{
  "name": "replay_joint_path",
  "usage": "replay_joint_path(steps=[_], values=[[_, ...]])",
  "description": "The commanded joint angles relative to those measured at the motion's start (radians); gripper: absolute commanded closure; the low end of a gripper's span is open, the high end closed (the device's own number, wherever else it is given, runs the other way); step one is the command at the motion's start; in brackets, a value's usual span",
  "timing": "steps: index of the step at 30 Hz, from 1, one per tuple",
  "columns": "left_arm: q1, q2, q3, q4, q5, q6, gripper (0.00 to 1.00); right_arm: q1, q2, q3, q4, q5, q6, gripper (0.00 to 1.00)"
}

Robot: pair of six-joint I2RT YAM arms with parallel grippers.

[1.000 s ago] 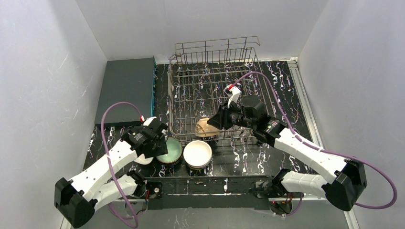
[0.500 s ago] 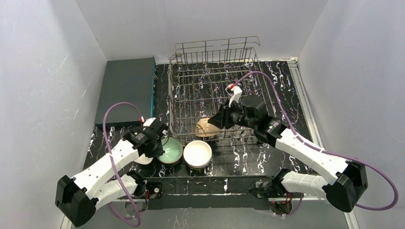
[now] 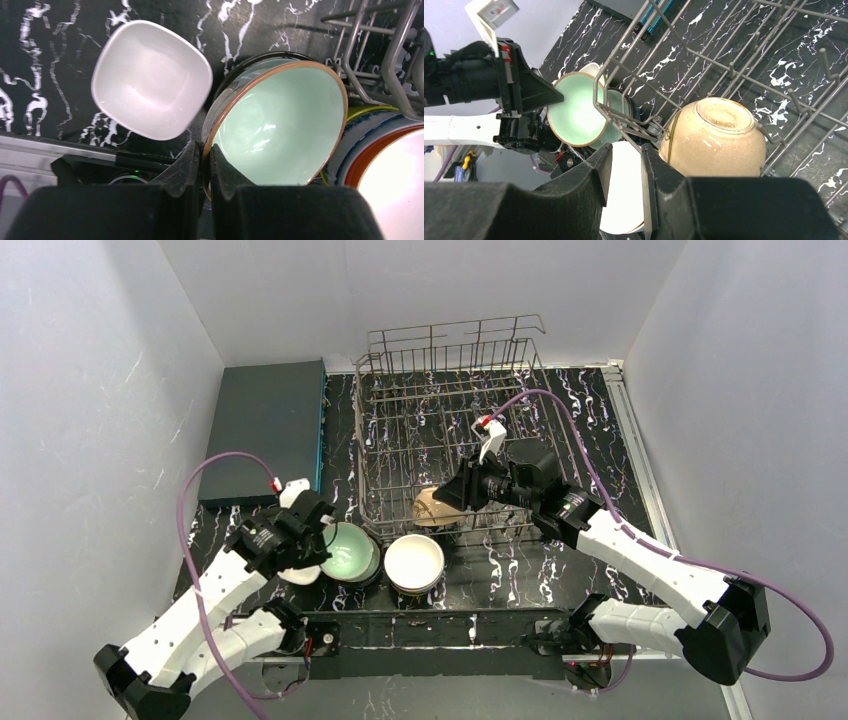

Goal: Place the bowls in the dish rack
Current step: Pick up the bowl from the center of the board, then adjust the bowl.

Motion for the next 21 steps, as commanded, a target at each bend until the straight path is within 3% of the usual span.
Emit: replay_joint_path(steps=[1,11,16,21], values=[[0.0,-0.059,0.071,-0.116,-0.136,-0.016,1.0,-0.007,-0.006,0.014,0.067,-0.036,0.018,0.63],[0.0,-0.176,0.171,-0.113,-0.235,0.048,1.0,-0.007,0.019,0.014,0.103,-0.085,0.038,0.5],[0.0,-0.203,0.233,-0.013,-0.255,0.141,1.0,-0.006,0.028,0.018,0.122,-0.107,0.052,0.42],[0.0,-0.188,0.261,0.185,-0.157,0.272,1.0,-0.006,0.036,0.026,0.14,-0.128,0.059,0.2]])
